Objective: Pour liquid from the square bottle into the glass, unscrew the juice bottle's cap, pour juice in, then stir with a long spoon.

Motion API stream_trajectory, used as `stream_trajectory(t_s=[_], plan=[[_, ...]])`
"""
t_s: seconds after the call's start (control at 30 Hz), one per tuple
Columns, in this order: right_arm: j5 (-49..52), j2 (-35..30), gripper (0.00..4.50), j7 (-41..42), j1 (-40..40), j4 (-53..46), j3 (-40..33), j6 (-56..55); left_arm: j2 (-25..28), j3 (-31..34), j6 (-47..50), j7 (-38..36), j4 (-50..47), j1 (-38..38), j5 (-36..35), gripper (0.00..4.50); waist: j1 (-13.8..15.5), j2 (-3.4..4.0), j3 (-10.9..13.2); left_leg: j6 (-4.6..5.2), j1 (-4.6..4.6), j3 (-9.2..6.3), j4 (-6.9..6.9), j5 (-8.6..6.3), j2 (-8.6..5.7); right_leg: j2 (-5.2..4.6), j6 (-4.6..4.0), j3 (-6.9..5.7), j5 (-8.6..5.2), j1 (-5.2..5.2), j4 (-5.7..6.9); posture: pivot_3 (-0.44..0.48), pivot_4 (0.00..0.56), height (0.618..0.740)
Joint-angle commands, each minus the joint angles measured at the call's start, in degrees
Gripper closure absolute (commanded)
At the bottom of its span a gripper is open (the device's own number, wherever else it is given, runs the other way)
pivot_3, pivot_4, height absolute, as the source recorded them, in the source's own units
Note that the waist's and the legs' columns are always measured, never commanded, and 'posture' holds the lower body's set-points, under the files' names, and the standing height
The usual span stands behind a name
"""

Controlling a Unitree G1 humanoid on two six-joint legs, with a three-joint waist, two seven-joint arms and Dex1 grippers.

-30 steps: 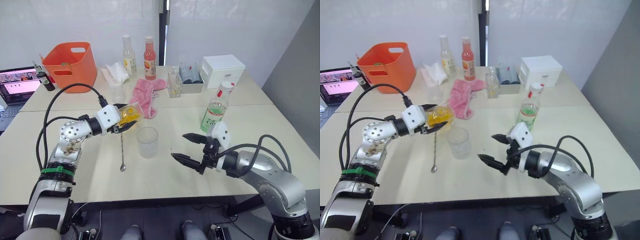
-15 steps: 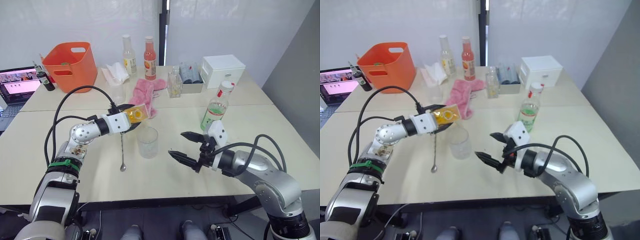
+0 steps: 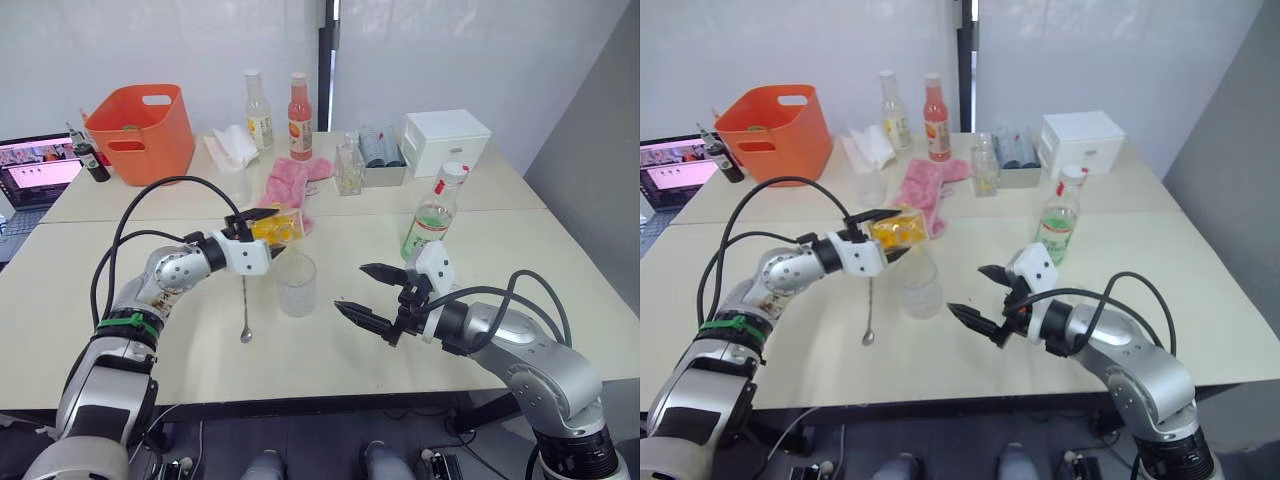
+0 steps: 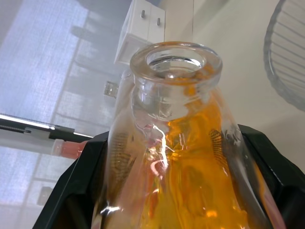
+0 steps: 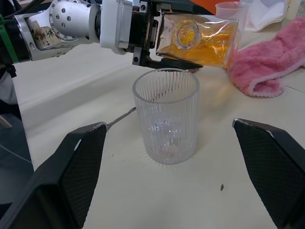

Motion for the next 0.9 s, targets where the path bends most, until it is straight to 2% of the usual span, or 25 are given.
stream_trajectory(t_s=[0.03, 0.3, 0.9], plan=[[1.2, -0.2, 0.00, -0.1, -0.4, -2.3, -0.4, 0.4, 1.3, 1.0, -3.0, 5.3, -1.3, -3.1, 0.5, 1.68, 0.0, 0.00, 0.0, 0.00, 0.00, 0.00, 0.00, 0.00, 0.00, 0.00, 0.00, 0.00, 0.00, 0.00, 0.00, 0.000, 0.150, 0.739], [1.6, -0.4, 0.00, -0.3, -0.5, -2.1, -0.4, 0.4, 2.0, -0.3, -4.8, 9.6, -0.9, -3.4, 3.4, 1.68, 0.0, 0.00, 0.0, 0.00, 0.00, 0.00, 0.00, 0.00, 0.00, 0.00, 0.00, 0.00, 0.00, 0.00, 0.01, 0.000, 0.150, 0.739], [2.4, -0.6, 0.00, -0.5, -0.3, -2.5, -0.6, 0.8, 4.1, -3.1, -7.3, 24.5, -1.7, -4.0, 14.2, 1.68, 0.0, 0.00, 0.0, -0.01, 0.00, 0.00, 0.01, 0.00, 0.00, 0.00, 0.01, 0.00, 0.01, 0.00, 0.03, 0.000, 0.150, 0.739]])
